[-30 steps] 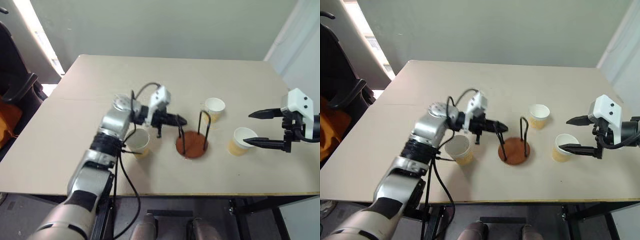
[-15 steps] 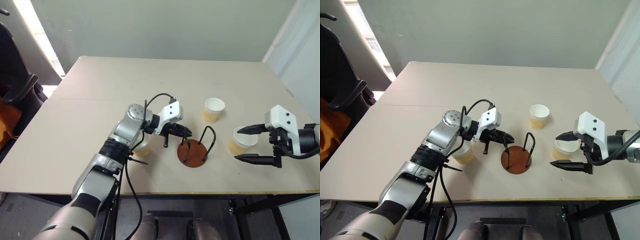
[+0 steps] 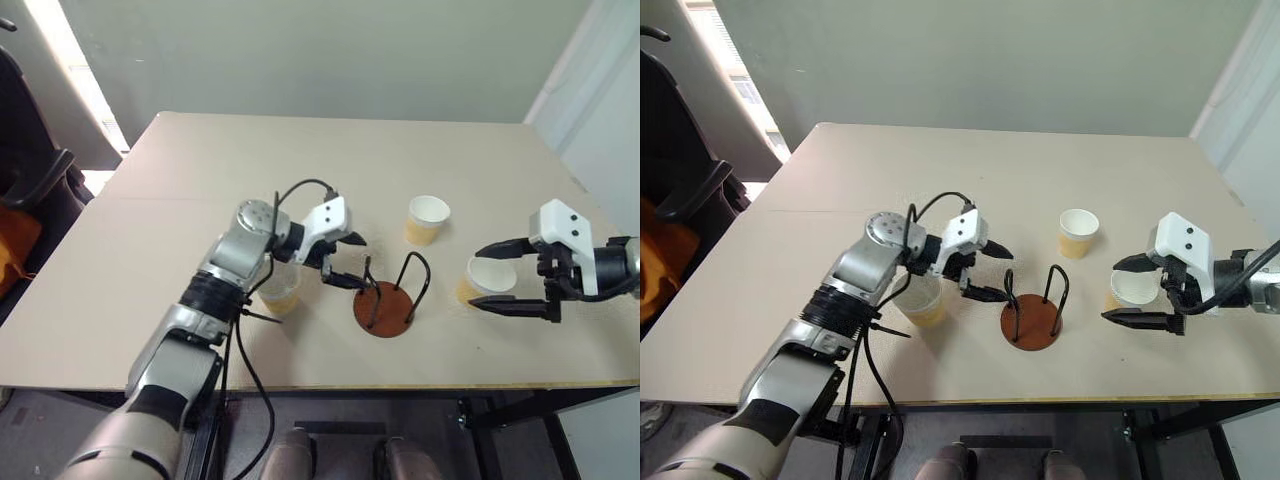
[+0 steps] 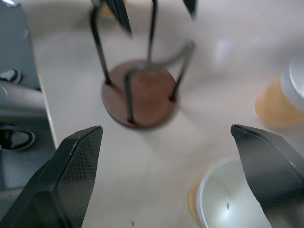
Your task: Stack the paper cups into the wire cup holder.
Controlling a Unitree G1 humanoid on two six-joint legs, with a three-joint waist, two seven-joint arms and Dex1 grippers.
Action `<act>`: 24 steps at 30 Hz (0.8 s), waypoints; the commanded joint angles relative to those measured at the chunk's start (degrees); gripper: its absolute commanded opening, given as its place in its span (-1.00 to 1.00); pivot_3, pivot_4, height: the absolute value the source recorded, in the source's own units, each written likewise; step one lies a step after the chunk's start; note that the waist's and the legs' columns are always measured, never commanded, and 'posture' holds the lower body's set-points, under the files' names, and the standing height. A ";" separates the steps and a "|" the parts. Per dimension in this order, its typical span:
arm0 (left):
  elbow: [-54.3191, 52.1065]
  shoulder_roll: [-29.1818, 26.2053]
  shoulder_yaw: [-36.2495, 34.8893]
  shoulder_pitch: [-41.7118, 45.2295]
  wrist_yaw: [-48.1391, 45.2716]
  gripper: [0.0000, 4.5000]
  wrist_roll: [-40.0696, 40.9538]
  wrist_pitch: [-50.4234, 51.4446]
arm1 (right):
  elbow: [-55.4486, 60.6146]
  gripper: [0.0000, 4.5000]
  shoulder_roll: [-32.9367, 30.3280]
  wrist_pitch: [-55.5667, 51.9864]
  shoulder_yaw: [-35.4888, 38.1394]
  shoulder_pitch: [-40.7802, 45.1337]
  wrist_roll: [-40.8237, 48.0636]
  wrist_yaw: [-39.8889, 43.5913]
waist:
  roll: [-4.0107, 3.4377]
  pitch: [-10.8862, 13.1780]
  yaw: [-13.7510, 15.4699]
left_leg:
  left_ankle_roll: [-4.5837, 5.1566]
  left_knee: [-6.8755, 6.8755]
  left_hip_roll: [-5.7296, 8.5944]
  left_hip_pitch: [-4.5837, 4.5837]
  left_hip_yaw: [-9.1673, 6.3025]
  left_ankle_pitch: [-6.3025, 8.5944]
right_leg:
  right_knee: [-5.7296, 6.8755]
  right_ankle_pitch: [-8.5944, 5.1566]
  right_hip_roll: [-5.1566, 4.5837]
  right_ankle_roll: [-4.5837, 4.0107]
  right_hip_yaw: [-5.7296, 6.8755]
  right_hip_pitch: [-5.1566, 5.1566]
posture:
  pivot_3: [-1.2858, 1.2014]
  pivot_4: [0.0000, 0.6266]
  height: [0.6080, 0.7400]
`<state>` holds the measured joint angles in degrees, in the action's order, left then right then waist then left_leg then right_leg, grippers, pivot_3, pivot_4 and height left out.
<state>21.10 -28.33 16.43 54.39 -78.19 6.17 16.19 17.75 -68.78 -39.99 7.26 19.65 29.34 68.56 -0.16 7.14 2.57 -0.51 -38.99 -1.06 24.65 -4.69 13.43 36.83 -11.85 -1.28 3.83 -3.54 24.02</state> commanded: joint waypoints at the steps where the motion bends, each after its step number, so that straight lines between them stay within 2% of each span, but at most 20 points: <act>1: -6.09 -4.07 -5.25 1.44 -1.75 0.99 3.98 1.62 | -1.63 1.00 -1.98 1.96 -1.09 0.78 -2.69 1.02 | 0.00 0.00 -0.04 | 0.02 0.01 0.00 0.00 0.00 0.02 | 0.00 -0.01 0.00 -0.02 0.00 0.00 | 0.03 -0.52 1.00; 7: -22.82 -12.15 -14.81 -1.39 -2.27 0.99 16.70 14.24 | -5.19 1.00 -0.68 3.95 -7.46 3.18 -8.08 0.59 | -0.01 0.00 -0.24 | 0.01 0.05 -0.04 0.01 0.04 0.17 | -0.02 -0.08 0.01 -0.09 0.03 0.06 | 0.03 -0.52 1.00; 15: -38.09 -21.83 -15.42 -11.42 1.49 0.99 19.32 22.00 | -13.28 1.00 3.88 8.19 -16.42 8.41 -16.66 0.89 | -0.04 0.01 -0.89 | 0.04 0.07 -0.23 -0.26 0.09 0.25 | 0.01 -0.07 -0.04 -0.28 0.04 -0.03 | 0.03 -0.52 1.00; 18: -40.02 -23.16 -14.93 -13.27 3.46 1.00 18.91 22.99 | -14.50 0.60 4.87 9.22 -17.92 9.67 -17.85 2.52 | -0.07 0.02 -0.93 | 0.03 0.16 -0.27 -0.27 0.09 0.25 | 0.05 -0.04 -0.03 -0.47 0.07 0.03 | 0.03 -0.52 1.00; 20: -40.71 -24.08 -14.85 -14.27 4.06 1.00 18.72 22.84 | -15.21 0.27 5.38 9.95 -18.47 10.80 -18.72 3.14 | -0.08 0.03 -0.97 | 0.01 0.22 -0.30 -0.32 0.09 0.27 | 0.06 -0.15 -0.02 -0.91 0.07 0.03 | 0.03 -0.52 1.00; 24: -41.70 -25.20 -15.98 -15.18 5.48 1.00 19.84 23.58 | -15.94 -0.38 4.92 12.03 -18.81 13.78 -20.53 4.77 | -0.09 0.04 -1.10 | -0.04 0.36 -0.32 -0.42 0.10 0.29 | 0.07 -0.19 -0.02 -1.14 0.08 0.04 | 0.03 -0.52 1.00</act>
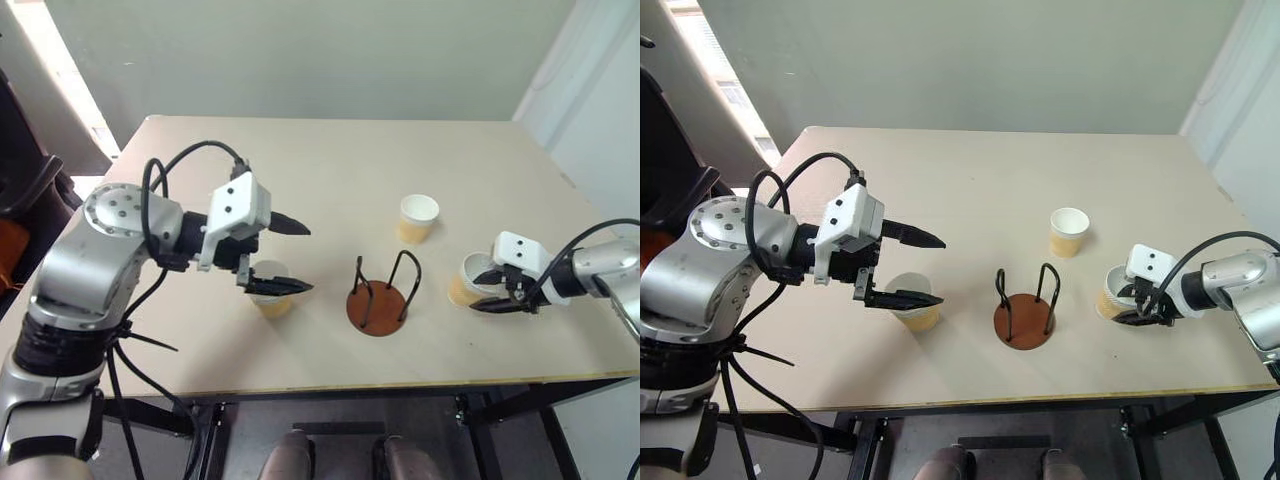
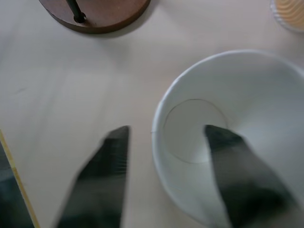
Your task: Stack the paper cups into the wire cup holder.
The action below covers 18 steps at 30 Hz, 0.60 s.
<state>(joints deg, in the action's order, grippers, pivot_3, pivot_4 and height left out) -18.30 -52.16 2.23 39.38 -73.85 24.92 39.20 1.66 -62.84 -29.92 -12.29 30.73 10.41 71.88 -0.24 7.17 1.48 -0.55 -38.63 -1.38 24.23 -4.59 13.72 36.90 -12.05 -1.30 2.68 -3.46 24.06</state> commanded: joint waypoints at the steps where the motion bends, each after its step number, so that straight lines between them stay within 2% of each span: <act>1: -2.53 -1.62 -1.97 -0.40 1.48 1.00 1.30 0.70 | 0.57 -0.56 -1.54 2.38 0.96 3.28 -1.64 2.39 | -0.01 0.00 -0.04 | 0.00 0.01 -0.01 -0.01 0.00 0.00 | 0.01 0.00 0.00 -0.03 0.00 0.01 | 0.03 -0.52 1.00; 4: -2.73 -2.47 -2.35 -0.86 2.45 1.00 1.42 0.91 | 2.82 -0.98 -3.95 3.10 2.12 4.27 -0.21 6.89 | -0.01 0.01 -0.04 | -0.01 0.09 -0.02 -0.03 0.00 0.00 | 0.01 -0.04 0.01 -0.12 0.01 0.02 | 0.03 -0.52 1.00; 8: -2.71 -3.99 -3.70 -1.39 3.27 1.00 1.95 0.59 | 5.17 -0.98 -8.93 4.41 5.55 5.06 4.77 15.73 | -0.01 0.01 -0.04 | -0.12 0.35 -0.01 0.00 0.02 0.02 | 0.00 -0.14 0.01 -0.28 0.02 0.10 | 0.03 -0.52 1.00; 12: -2.72 -5.79 -5.22 -2.32 3.43 1.00 2.29 0.07 | 0.73 -0.98 -6.54 5.41 5.54 20.99 8.18 20.18 | -0.13 0.07 -0.70 | -0.32 0.46 -0.02 0.01 0.08 0.00 | 0.02 -0.23 0.04 -0.37 -0.02 0.31 | 0.03 -0.52 1.00; 15: -2.51 -5.89 -5.74 -2.31 3.38 1.00 3.18 -0.05 | -3.49 -0.98 -2.29 9.83 -0.37 32.58 7.97 20.62 | -0.11 0.05 -1.25 | -0.42 0.58 -0.24 -0.09 0.16 -0.08 | 0.08 -0.30 0.19 -0.51 -0.07 0.42 | 0.03 -0.52 1.00; 18: -2.77 -5.90 -5.19 -2.61 1.93 1.00 4.39 -0.71 | -4.59 -0.98 2.04 15.67 -8.60 39.61 9.53 20.62 | -0.09 0.04 -1.43 | -0.43 0.65 -0.48 -0.21 0.12 -0.08 | 0.17 -0.40 0.31 -0.78 0.04 0.40 | 0.03 -0.52 1.00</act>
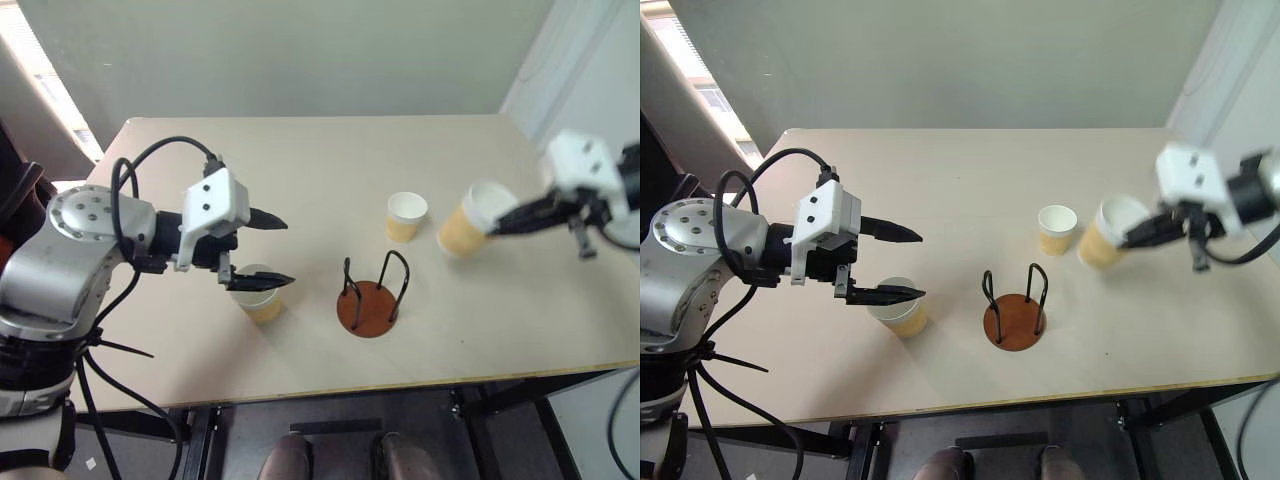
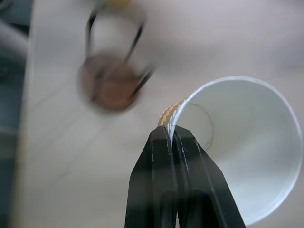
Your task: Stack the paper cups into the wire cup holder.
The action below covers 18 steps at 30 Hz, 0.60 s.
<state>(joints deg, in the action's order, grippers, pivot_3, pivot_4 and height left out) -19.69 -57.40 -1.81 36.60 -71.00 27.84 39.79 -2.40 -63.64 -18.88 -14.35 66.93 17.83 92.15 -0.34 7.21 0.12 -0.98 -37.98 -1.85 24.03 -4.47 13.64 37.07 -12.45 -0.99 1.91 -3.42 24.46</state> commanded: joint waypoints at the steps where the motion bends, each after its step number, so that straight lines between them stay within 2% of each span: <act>1: -1.56 -0.86 -0.71 0.12 -1.06 1.00 1.39 -1.33 | -0.38 -0.98 4.13 5.67 -8.78 4.86 3.07 0.35 | -0.01 0.01 -0.11 | 0.00 0.03 -0.02 0.00 -0.03 0.00 | 0.01 -0.01 0.02 -0.03 0.01 0.02 | 0.03 -0.52 1.00; 6: -2.17 -1.38 -0.13 -0.88 0.43 1.00 0.67 -1.07 | 0.63 -0.98 4.98 9.98 -16.89 6.28 6.33 0.35 | -0.05 0.03 0.19 | -0.07 0.05 -0.03 0.14 -0.04 -0.04 | 0.09 -0.04 0.02 -0.09 0.06 0.13 | 0.03 -0.52 1.00; 18: -5.81 -2.71 -2.49 -5.20 3.32 1.00 3.09 0.14 | 2.15 -0.98 4.85 11.56 -22.19 6.36 9.33 0.35 | -0.05 0.03 -0.03 | -0.13 0.02 -0.03 0.31 -0.01 0.02 | 0.01 -0.12 -0.04 -0.23 0.07 0.24 | 0.03 -0.52 1.00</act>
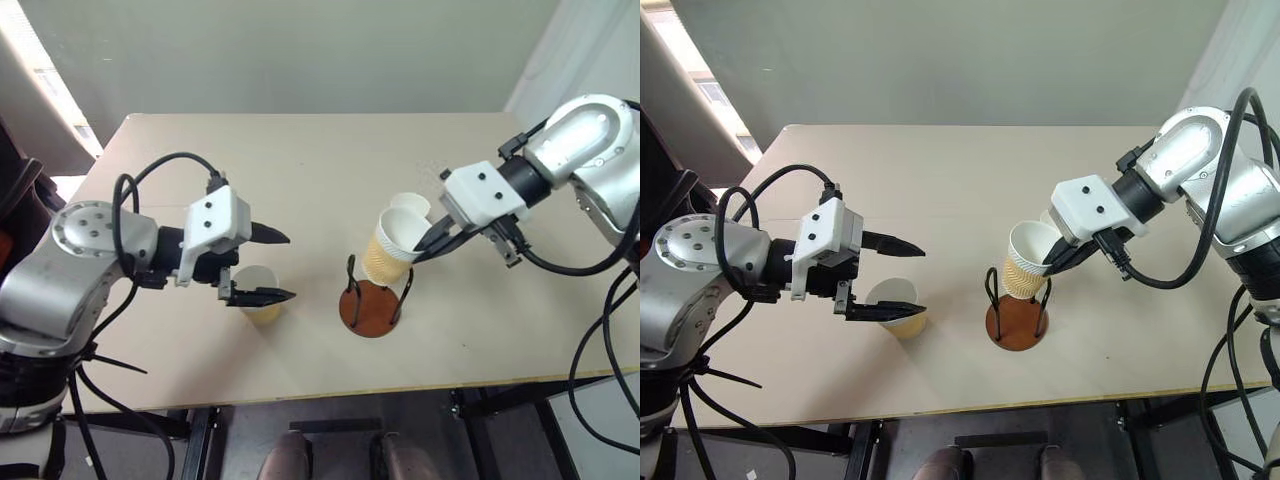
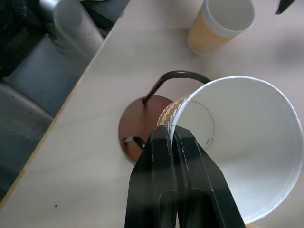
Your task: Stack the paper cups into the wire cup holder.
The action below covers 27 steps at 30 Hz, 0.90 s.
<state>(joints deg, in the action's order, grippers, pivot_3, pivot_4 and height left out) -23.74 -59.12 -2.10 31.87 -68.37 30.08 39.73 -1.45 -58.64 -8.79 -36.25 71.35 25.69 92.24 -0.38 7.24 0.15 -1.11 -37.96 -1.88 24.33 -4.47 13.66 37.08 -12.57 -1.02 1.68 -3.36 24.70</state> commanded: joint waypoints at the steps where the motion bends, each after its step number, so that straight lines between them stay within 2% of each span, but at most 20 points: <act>1: -1.91 -1.13 -2.26 -0.62 0.80 1.00 0.97 0.22 | 1.30 -0.98 -0.08 1.67 -0.62 2.15 1.62 0.26 | 0.00 0.00 -0.10 | 0.00 0.00 0.00 -0.02 0.00 0.00 | 0.03 -0.03 0.00 -0.06 0.00 0.00 | 0.03 -0.52 1.00; 6: -1.73 -1.39 -1.68 -0.46 1.12 1.00 0.74 -0.14 | 0.60 -0.98 2.05 3.23 -1.27 2.56 -1.57 0.26 | 0.00 0.00 -0.17 | -0.01 -0.01 0.00 -0.08 0.00 0.00 | 0.21 -0.01 0.00 -0.09 -0.01 0.04 | 0.03 -0.52 1.00; 9: -0.79 -1.88 -0.17 -0.04 1.57 1.00 -1.20 -1.09 | -1.08 -0.73 3.10 4.48 -0.92 2.84 -4.76 0.26 | 0.00 0.00 -0.14 | -0.02 -0.01 0.00 -0.07 -0.01 0.01 | 0.28 0.01 -0.02 -0.13 0.01 0.05 | 0.03 -0.52 1.00; 12: 0.00 -2.35 1.04 0.46 2.36 1.00 -3.76 -2.33 | -1.97 -0.29 3.44 6.06 -0.10 3.07 -7.18 0.26 | 0.00 0.00 -0.15 | -0.02 -0.01 0.00 -0.07 -0.01 0.01 | 0.28 0.04 -0.03 -0.17 0.00 0.06 | 0.03 -0.52 1.00; 15: 2.42 -0.55 1.53 3.26 4.99 1.00 -5.99 -3.68 | -5.17 0.17 3.72 7.59 0.91 4.93 -9.21 0.26 | 0.00 0.00 -0.13 | -0.03 -0.01 0.00 -0.07 -0.01 0.01 | 0.30 0.05 -0.05 -0.18 0.00 0.08 | 0.03 -0.52 1.00; 18: 6.47 3.08 3.20 6.65 10.66 1.00 -10.45 -4.99 | -14.59 0.65 7.04 9.80 2.85 7.12 -14.27 0.25 | 0.01 0.00 -0.15 | -0.03 -0.02 0.00 -0.07 -0.01 0.01 | 0.42 0.07 -0.10 -0.20 -0.01 0.13 | 0.03 -0.52 1.00; 20: 9.03 6.86 5.22 9.36 15.33 1.00 -13.14 -3.33 | -27.43 0.97 11.11 17.08 1.57 9.21 -23.77 -7.23 | 0.00 -0.01 -0.17 | -0.03 0.00 0.00 -0.10 -0.02 0.01 | 0.43 0.13 -0.11 -0.27 -0.02 0.17 | 0.03 -0.52 1.00; 22: 9.64 10.06 6.59 10.80 17.60 1.00 -13.53 -1.02 | -37.77 0.99 14.88 21.46 0.83 10.41 -29.24 -11.24 | 0.03 -0.01 -0.14 | -0.03 0.02 0.00 -0.26 -0.07 0.00 | 0.52 0.18 -0.18 -0.33 -0.05 0.12 | 0.03 -0.52 1.00; 24: 9.27 11.83 8.23 10.93 18.05 1.00 -14.20 -0.70 | -45.07 0.99 18.16 23.10 1.56 10.96 -31.12 -11.62 | 0.02 -0.01 -0.13 | -0.03 0.00 0.00 -0.26 -0.10 0.00 | 0.54 0.25 -0.19 -0.34 -0.05 0.12 | 0.03 -0.52 1.00; 27: 12.34 15.92 10.47 13.11 22.94 1.00 -17.25 1.85 | -56.53 0.99 22.72 25.57 1.35 12.19 -36.30 -16.16 | 0.01 0.00 -0.02 | -0.07 0.03 0.01 -0.10 -0.07 -0.01 | 0.58 0.50 -0.19 0.07 -0.02 0.34 | 0.03 -0.52 1.00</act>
<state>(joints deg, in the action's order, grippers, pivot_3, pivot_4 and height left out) -12.13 -43.82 8.52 42.54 -48.33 14.75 40.48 -54.28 -36.67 15.20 -36.02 80.95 -8.19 78.75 -0.37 7.24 0.13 -1.21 -37.93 -1.88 24.26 -4.56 13.65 37.67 -12.06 -1.21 1.77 -3.34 25.07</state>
